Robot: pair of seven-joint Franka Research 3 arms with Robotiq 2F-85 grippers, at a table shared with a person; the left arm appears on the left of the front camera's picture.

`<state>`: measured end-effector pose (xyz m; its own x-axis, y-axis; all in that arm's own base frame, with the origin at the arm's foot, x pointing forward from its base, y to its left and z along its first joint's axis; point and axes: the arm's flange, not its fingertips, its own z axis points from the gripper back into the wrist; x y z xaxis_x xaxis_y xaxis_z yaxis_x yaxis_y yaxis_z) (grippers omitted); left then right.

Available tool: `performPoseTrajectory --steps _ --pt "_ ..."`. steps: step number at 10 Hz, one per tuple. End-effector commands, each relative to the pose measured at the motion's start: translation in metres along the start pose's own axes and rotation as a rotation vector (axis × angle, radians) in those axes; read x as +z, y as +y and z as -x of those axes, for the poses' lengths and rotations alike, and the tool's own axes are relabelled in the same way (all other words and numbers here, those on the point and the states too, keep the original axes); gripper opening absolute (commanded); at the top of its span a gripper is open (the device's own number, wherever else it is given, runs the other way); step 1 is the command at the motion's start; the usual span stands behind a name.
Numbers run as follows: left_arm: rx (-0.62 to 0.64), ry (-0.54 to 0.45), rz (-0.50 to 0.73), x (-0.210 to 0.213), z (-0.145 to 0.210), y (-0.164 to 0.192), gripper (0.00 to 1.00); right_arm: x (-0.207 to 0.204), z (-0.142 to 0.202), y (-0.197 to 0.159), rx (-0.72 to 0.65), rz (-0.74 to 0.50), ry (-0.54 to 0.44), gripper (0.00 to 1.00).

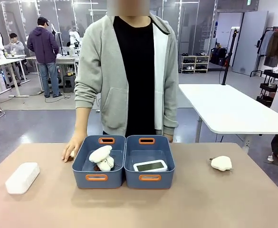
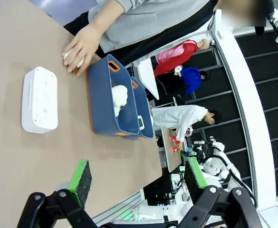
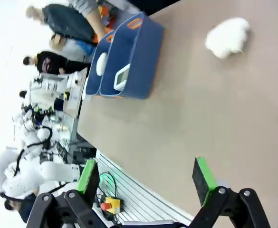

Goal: Sort the digital clocks into the basket.
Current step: Pick up the Digital clock from the table and place it into the empty Plastic storage basket.

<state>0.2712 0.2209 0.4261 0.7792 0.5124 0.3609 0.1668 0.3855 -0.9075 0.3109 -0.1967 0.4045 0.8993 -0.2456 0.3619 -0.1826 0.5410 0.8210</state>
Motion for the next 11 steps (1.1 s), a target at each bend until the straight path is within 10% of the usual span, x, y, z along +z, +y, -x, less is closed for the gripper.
performPoseTrajectory --steps 1,10,11 --pt "-0.024 0.000 0.017 0.002 -0.001 0.000 1.00 -0.015 0.014 -0.018 -0.081 -0.007 -0.025 1.00" --pt "0.000 0.000 0.000 0.000 0.000 0.000 1.00 0.000 0.000 0.000 0.000 0.000 0.000 1.00" --pt "-0.004 0.109 -0.194 -0.023 -0.003 -0.036 1.00 0.000 0.000 0.000 0.000 0.000 0.000 1.00"
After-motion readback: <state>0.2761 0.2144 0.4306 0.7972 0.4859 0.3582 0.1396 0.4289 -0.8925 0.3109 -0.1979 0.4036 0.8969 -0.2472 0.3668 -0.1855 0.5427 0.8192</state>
